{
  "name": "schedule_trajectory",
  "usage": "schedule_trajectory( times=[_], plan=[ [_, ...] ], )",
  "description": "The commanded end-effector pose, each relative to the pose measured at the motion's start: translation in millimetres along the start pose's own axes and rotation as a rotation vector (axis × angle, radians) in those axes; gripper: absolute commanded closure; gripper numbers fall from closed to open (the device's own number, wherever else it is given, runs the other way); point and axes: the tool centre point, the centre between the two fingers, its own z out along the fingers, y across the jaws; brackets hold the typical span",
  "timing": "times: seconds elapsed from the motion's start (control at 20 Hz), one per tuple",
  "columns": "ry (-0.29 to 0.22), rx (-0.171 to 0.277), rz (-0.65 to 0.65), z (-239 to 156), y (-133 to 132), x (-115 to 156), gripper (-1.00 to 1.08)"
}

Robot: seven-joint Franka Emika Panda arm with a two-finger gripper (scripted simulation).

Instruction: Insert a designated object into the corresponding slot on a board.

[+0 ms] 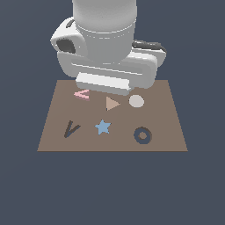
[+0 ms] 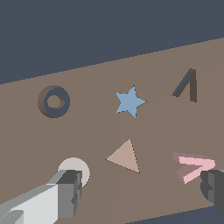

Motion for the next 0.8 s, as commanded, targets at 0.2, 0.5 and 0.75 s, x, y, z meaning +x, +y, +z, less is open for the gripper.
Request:
schedule_trajectory(
  times=[0.2,0.5,0.75],
  plan=[
    [0.001,-0.002,0.213,17.3,21.9,5.7,-0.92],
    [0.001,-0.005,0.484,39.0,50.5,5.9,-0.92],
    [0.002,-0.006,0.732,58.9,76.0,-0.9,-0.92]
  ],
)
